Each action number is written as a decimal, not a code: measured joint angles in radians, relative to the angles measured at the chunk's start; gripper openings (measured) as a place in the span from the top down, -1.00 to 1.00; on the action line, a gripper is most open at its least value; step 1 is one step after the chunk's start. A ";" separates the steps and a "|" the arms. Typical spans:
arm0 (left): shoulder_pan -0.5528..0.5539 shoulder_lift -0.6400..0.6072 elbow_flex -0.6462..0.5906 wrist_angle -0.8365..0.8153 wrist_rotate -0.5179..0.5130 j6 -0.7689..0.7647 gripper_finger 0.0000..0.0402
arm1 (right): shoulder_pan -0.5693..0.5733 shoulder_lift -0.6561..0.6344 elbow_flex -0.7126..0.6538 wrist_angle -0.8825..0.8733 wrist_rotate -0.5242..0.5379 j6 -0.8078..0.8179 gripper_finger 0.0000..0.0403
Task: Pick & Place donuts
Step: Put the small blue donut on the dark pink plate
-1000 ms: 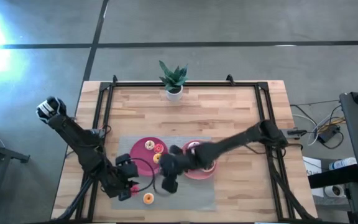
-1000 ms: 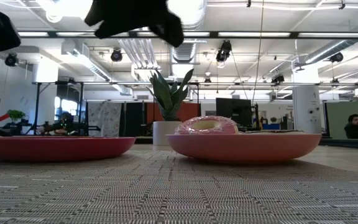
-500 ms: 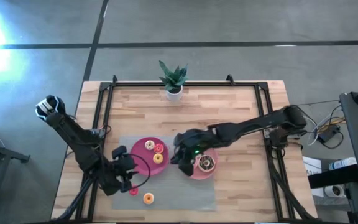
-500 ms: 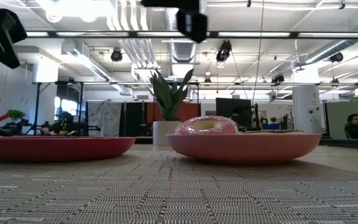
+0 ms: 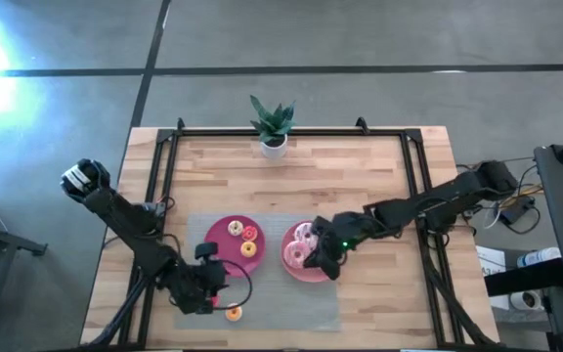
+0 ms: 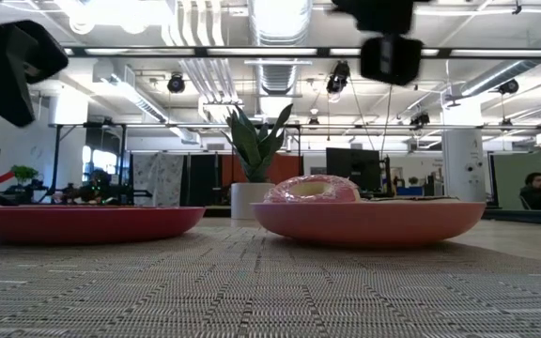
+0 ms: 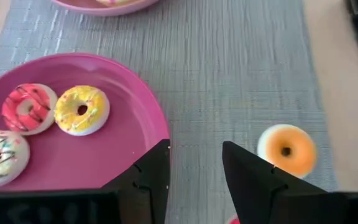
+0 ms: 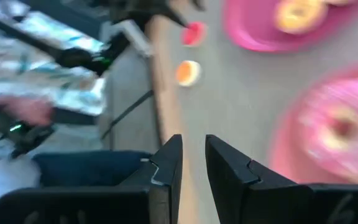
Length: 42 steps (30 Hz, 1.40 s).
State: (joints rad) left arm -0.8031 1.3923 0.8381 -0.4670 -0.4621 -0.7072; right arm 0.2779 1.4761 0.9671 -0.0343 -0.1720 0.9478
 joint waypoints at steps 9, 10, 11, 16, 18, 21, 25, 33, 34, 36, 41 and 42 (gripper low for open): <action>0.026 0.155 0.071 0.052 0.051 0.107 0.40 | 0.110 -0.120 -0.094 0.002 0.199 0.095 0.69; 0.026 0.178 0.089 0.053 0.069 0.122 0.40 | 0.120 -0.132 -0.095 0.004 0.211 0.099 0.69; 0.026 0.202 0.106 0.050 0.091 0.136 0.40 | 0.131 -0.143 -0.100 0.003 0.227 0.101 0.68; 0.012 0.304 0.204 -0.031 0.205 0.110 0.40 | 0.178 -0.170 -0.102 -0.014 0.285 0.118 0.68; -0.006 0.323 0.253 -0.081 0.207 0.077 0.40 | 0.195 -0.175 -0.102 -0.013 0.301 0.119 0.68; -0.039 0.330 0.311 -0.109 0.183 0.084 0.40 | 0.217 -0.174 -0.102 -0.015 0.317 0.119 0.68; -0.074 0.351 0.355 -0.108 0.154 0.109 0.40 | 0.228 -0.160 -0.104 -0.016 0.332 0.119 0.68; -0.089 0.468 0.385 -0.104 0.149 0.106 0.40 | 0.228 -0.128 -0.105 -0.018 0.332 0.119 0.68; -0.089 0.475 0.386 -0.102 0.143 0.106 0.40 | 0.228 -0.127 -0.105 -0.018 0.332 0.122 0.68; -0.089 0.482 0.385 -0.107 0.139 0.100 0.40 | 0.228 -0.127 -0.105 -0.018 0.332 0.122 0.68; -0.089 0.507 0.370 -0.107 0.130 0.068 0.48 | 0.228 -0.127 -0.105 -0.018 0.332 0.128 0.68; -0.089 0.514 0.370 -0.110 0.130 0.055 0.52 | 0.228 -0.127 -0.105 -0.017 0.332 0.131 0.68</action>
State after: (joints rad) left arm -0.8925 1.9064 1.2083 -0.5766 -0.3325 -0.6525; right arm 0.5064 1.3487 0.8619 -0.0517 0.1600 1.0786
